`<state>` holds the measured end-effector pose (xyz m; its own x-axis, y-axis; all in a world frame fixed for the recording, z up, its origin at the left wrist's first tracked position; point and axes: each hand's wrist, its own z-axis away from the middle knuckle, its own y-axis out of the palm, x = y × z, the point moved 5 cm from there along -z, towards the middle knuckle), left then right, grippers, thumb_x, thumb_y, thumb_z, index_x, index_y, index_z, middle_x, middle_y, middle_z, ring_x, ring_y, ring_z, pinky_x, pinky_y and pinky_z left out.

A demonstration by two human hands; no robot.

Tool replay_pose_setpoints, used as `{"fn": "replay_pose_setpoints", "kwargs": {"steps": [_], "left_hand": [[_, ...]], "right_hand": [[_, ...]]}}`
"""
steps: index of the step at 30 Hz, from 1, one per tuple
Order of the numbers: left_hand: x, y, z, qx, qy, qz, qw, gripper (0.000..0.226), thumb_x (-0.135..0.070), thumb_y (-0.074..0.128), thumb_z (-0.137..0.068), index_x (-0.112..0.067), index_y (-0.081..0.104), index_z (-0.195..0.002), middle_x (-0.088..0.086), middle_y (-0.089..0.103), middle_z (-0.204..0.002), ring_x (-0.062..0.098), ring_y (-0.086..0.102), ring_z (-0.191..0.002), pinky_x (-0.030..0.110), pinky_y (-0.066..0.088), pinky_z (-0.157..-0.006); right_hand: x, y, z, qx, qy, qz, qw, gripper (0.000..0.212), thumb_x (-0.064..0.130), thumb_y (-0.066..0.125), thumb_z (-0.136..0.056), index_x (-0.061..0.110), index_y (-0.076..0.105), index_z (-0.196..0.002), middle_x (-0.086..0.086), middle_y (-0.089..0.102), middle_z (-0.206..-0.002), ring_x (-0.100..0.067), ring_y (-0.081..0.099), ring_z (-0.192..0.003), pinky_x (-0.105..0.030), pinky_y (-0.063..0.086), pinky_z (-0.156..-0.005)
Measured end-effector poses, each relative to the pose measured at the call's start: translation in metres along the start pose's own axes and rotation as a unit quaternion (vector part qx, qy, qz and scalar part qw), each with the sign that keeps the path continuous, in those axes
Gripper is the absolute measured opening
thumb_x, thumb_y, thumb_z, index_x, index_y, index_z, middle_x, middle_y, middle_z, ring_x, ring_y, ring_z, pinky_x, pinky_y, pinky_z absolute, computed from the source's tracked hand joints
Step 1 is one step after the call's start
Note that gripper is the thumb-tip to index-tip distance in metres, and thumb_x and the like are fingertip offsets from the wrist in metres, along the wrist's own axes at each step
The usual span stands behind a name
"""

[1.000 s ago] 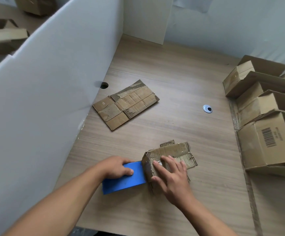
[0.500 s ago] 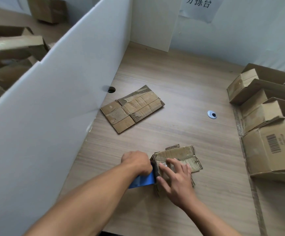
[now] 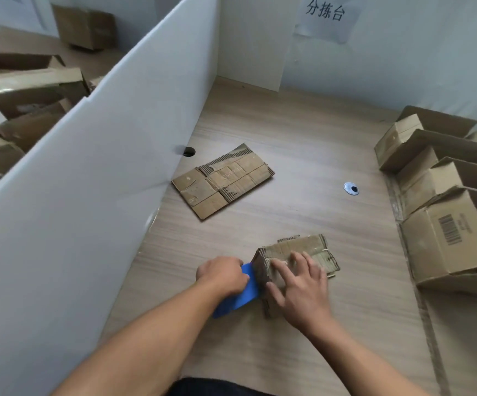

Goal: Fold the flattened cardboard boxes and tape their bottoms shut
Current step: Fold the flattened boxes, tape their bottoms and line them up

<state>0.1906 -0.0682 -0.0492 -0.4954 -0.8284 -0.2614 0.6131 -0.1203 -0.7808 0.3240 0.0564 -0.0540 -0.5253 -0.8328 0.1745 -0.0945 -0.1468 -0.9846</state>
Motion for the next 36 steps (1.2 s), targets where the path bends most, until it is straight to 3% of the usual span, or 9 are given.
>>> {"fn": "replay_pose_setpoints", "kwargs": {"steps": [4,7,10,14,16,18,22,30,36], "left_hand": [[0.036,-0.014,0.002,0.014,-0.003,0.033,0.999,0.030,-0.046,0.049,-0.084,-0.036,0.059,-0.110,-0.006,0.066,-0.112,0.021,0.060,-0.102,0.031,0.044,-0.076],[0.058,-0.025,0.006,0.015,-0.011,0.062,0.998,0.048,-0.052,0.051,-0.085,-0.047,0.051,-0.133,-0.010,0.062,-0.129,0.018,0.058,-0.111,0.034,0.049,-0.088],[0.070,-0.034,0.012,0.010,-0.017,0.108,0.994,0.064,-0.050,0.057,-0.086,-0.047,0.037,-0.147,-0.009,0.055,-0.140,0.018,0.055,-0.118,0.032,0.046,-0.091],[0.077,-0.038,0.021,-0.015,-0.016,0.166,0.986,0.061,-0.047,0.059,-0.086,-0.052,0.039,-0.144,-0.014,0.062,-0.122,0.013,0.060,-0.103,0.030,0.049,-0.088],[0.079,-0.037,0.025,-0.021,-0.018,0.191,0.981,0.061,-0.048,0.059,-0.085,-0.053,0.040,-0.142,-0.017,0.062,-0.119,0.010,0.061,-0.101,0.028,0.048,-0.083],[0.082,-0.034,0.027,-0.019,-0.018,0.221,0.975,0.069,-0.057,0.058,-0.074,-0.055,0.041,-0.141,-0.020,0.063,-0.121,0.008,0.062,-0.103,0.030,0.050,-0.089],[0.092,-0.026,0.024,-0.010,-0.027,0.246,0.969,0.078,-0.064,0.056,-0.067,-0.056,0.038,-0.143,-0.022,0.061,-0.129,0.006,0.061,-0.108,0.035,0.049,-0.099],[0.095,-0.030,0.019,-0.059,-0.011,0.250,0.966,0.069,-0.058,0.061,-0.077,-0.059,0.037,-0.141,-0.021,0.060,-0.129,0.007,0.060,-0.110,0.032,0.047,-0.098],[0.075,-0.039,0.019,-0.104,0.072,0.177,0.976,0.064,-0.047,0.062,-0.091,-0.065,0.027,-0.141,-0.020,0.062,-0.120,0.008,0.059,-0.101,0.024,0.045,-0.087]], "right_hand": [[0.000,0.002,0.002,0.062,0.055,0.001,0.997,0.067,0.067,0.034,-0.081,0.046,0.041,-0.144,-0.014,0.031,-0.156,-0.036,0.024,-0.144,-0.058,0.017,-0.117],[0.001,0.001,-0.001,0.103,0.035,-0.029,0.994,0.070,0.061,0.035,-0.083,0.043,0.034,-0.150,-0.014,0.014,-0.163,-0.036,0.007,-0.150,-0.057,0.003,-0.119],[-0.004,0.001,-0.010,0.117,-0.031,-0.051,0.991,0.067,0.050,0.043,-0.083,0.040,0.039,-0.149,-0.012,0.012,-0.165,-0.035,0.003,-0.152,-0.057,0.007,-0.121],[-0.002,0.005,-0.018,0.136,-0.086,-0.041,0.986,0.060,0.047,0.053,-0.088,0.036,0.038,-0.145,-0.005,0.008,-0.165,-0.029,-0.005,-0.153,-0.051,0.010,-0.123],[0.006,0.008,-0.022,0.104,-0.066,-0.042,0.992,0.065,0.061,0.054,-0.085,0.030,0.038,-0.140,-0.007,0.017,-0.158,-0.031,-0.001,-0.151,-0.051,0.015,-0.121],[0.016,0.015,-0.023,0.061,-0.043,-0.043,0.996,0.073,0.068,0.060,-0.078,0.029,0.040,-0.137,-0.011,0.028,-0.148,-0.036,0.009,-0.147,-0.052,0.027,-0.116],[0.022,0.026,-0.030,-0.026,-0.026,-0.084,0.996,0.068,0.052,0.082,-0.067,0.027,0.051,-0.122,-0.015,0.048,-0.131,-0.037,0.031,-0.135,-0.055,0.049,-0.096],[0.003,0.028,-0.042,-0.062,-0.114,-0.139,0.982,0.046,0.052,0.055,-0.080,0.028,0.063,-0.118,-0.015,0.051,-0.134,-0.035,0.028,-0.137,-0.056,0.037,-0.106],[-0.033,0.029,-0.046,0.030,-0.163,-0.196,0.967,0.055,0.065,0.054,-0.082,0.036,0.060,-0.129,-0.011,0.041,-0.150,-0.028,0.018,-0.149,-0.053,0.026,-0.116]]}}
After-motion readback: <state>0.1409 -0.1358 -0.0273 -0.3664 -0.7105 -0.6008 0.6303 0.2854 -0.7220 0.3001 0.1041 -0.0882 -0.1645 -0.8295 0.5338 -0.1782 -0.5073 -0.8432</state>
